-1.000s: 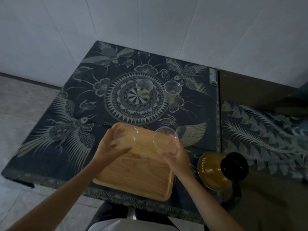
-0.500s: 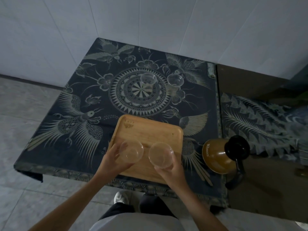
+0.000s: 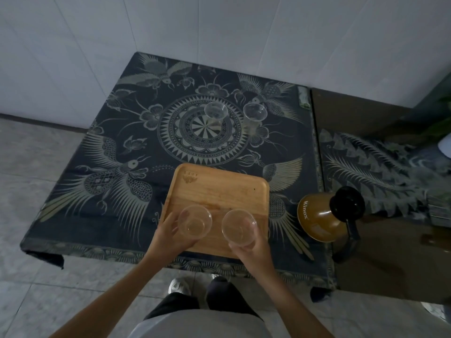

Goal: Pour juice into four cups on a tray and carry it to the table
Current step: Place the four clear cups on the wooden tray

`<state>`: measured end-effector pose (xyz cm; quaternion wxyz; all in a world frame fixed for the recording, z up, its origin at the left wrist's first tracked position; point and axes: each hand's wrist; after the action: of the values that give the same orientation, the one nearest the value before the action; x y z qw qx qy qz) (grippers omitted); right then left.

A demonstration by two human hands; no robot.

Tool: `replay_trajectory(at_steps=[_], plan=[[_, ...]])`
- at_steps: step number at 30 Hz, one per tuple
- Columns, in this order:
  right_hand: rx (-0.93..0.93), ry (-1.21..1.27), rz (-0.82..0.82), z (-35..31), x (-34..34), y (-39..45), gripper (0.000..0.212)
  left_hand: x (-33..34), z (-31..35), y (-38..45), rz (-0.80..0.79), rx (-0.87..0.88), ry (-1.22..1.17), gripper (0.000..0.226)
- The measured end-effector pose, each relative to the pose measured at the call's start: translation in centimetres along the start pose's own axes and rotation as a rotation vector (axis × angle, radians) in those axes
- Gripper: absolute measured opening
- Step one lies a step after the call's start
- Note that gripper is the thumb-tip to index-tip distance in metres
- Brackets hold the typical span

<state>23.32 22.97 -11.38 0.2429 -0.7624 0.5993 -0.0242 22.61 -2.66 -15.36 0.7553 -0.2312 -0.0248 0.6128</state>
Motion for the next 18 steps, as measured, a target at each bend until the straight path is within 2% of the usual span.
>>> replay_trajectory(at_steps=[5, 8, 10, 14, 18], plan=[[0.001, 0.006, 0.022, 0.2, 0.1, 0.0, 0.073, 0.4, -0.2, 0.2, -0.017, 0.001, 0.009, 0.073], [0.003, 0.039, 0.005, 0.4, 0.0, -0.2, 0.077, 0.5, -0.1, 0.0, -0.025, 0.029, 0.018, 0.079], [0.000, 0.065, -0.002, 0.8, -0.1, -0.4, 0.085, 0.1, -0.4, -0.2, -0.041, 0.040, 0.010, 0.090], [0.020, 0.080, -0.010, 0.9, -0.6, -1.1, 0.107, -1.0, -0.5, -0.5, -0.126, 0.037, 0.025, 0.130], [0.001, 0.039, -0.005, -0.1, -1.2, -1.8, 0.121, -2.2, 0.5, -0.7, -0.163, 0.118, 0.055, 0.143]])
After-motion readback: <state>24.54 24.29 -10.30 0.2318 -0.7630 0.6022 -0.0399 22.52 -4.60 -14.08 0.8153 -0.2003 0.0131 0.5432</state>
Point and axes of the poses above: each hand's wrist, its own y-axis towards the middle knuckle, its own x-axis out of the palm, z = x × y, and after that the axes turned 12 degrees about -z, right-handed
